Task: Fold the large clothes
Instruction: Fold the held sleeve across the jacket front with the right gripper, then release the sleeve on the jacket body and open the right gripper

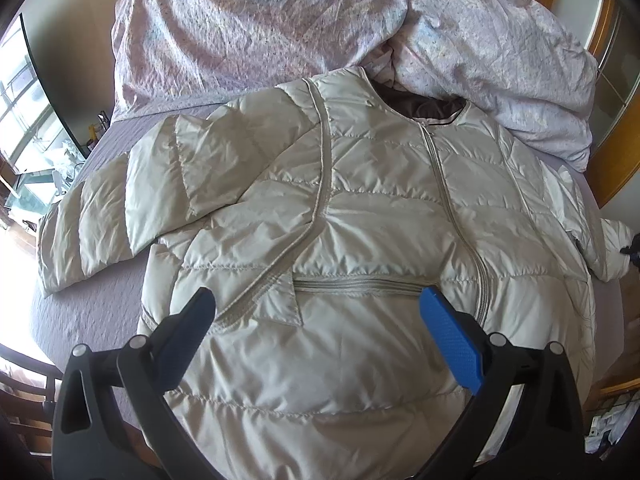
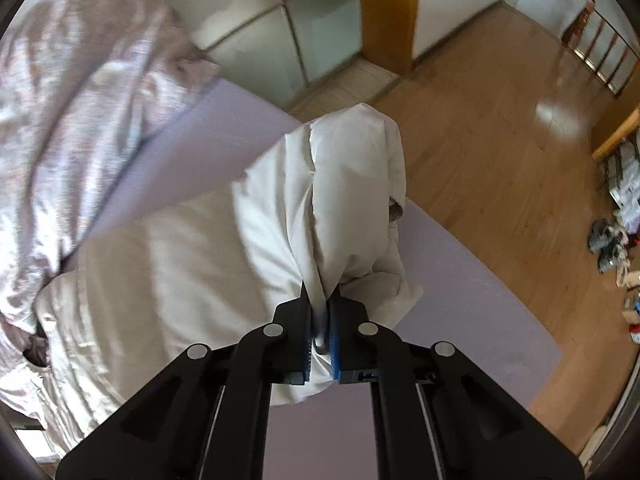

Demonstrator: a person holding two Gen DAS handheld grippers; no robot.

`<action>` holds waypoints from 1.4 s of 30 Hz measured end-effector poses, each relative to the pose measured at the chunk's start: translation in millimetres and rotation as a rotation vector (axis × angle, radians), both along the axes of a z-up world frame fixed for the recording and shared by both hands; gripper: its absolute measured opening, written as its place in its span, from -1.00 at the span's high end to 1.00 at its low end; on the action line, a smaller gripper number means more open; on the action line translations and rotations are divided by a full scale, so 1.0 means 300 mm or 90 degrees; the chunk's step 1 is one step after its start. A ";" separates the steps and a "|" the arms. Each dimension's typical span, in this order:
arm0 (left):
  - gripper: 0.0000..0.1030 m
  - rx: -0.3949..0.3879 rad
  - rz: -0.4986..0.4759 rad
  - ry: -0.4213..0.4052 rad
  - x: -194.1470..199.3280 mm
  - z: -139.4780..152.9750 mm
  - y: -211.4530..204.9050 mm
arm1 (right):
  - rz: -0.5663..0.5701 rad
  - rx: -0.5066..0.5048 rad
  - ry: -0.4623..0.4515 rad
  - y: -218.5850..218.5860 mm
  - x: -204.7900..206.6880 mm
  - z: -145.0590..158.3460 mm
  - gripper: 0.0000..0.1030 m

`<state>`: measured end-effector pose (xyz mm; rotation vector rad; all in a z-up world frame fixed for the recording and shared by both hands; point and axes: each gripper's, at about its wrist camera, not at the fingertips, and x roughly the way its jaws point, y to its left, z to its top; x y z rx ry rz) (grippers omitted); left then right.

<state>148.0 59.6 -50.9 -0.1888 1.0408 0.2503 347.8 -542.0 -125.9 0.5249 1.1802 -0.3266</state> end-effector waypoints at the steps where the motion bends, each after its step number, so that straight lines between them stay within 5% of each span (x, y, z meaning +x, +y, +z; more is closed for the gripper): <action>1: -0.96 -0.002 -0.001 -0.001 0.000 0.001 0.010 | 0.011 0.001 -0.011 0.032 0.008 0.026 0.86; 17: -0.96 -0.038 0.035 -0.024 -0.078 0.006 0.260 | 0.226 0.013 -0.059 0.737 0.127 0.216 0.87; 35: -0.96 -0.051 0.107 -0.044 -0.214 0.012 0.513 | 0.467 0.092 0.021 1.551 -0.003 0.080 0.87; 38: -0.96 -0.053 0.113 -0.045 -0.224 0.012 0.529 | 0.485 0.087 0.038 1.596 -0.021 0.072 0.71; 42: -0.96 -0.050 0.117 -0.041 -0.225 0.005 0.545 | 0.503 0.094 0.004 1.605 -0.023 0.134 0.07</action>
